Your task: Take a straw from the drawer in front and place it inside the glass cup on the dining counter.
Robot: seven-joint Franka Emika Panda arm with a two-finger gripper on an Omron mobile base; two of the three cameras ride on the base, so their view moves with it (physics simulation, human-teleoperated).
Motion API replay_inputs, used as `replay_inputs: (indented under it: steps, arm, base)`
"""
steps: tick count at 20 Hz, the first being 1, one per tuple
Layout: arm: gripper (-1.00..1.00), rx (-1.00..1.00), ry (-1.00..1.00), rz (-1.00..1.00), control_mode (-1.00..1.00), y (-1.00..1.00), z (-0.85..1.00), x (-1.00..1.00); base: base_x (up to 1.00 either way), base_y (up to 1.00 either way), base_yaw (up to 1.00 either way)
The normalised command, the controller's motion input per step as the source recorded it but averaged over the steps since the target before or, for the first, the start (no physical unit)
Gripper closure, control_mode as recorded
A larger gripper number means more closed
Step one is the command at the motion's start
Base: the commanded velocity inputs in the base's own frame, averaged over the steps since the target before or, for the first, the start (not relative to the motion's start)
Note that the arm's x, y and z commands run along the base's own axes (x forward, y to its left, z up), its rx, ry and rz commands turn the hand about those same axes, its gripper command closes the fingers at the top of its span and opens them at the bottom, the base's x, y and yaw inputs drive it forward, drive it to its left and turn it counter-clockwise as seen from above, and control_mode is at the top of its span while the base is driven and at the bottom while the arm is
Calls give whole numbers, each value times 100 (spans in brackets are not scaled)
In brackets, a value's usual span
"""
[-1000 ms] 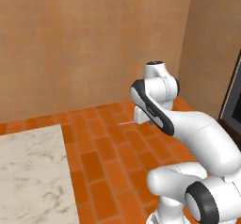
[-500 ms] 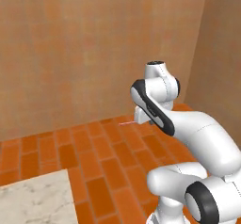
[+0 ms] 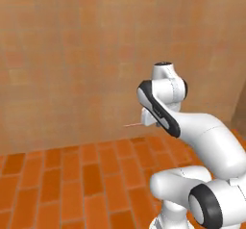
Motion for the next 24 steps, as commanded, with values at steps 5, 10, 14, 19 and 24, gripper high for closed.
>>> replay_inputs:
  steps: [5, 10, 14, 19, 24]
  arm:
    - [100, 0, 0, 0, 100, 0, 0, 0]
    - [100, 0, 0, 0, 100, 0, 0, 0]
    - [100, 0, 0, 0, 100, 0, 0, 0]
    - [100, 0, 0, 0, 100, 0, 0, 0]
    - [100, 0, 0, 0, 100, 0, 0, 0]
  base:
    - [100, -3, 67]
    - [100, -4, 77]
    - [100, -3, 79]
    - [100, 0, 79]
    - [100, 0, 79]
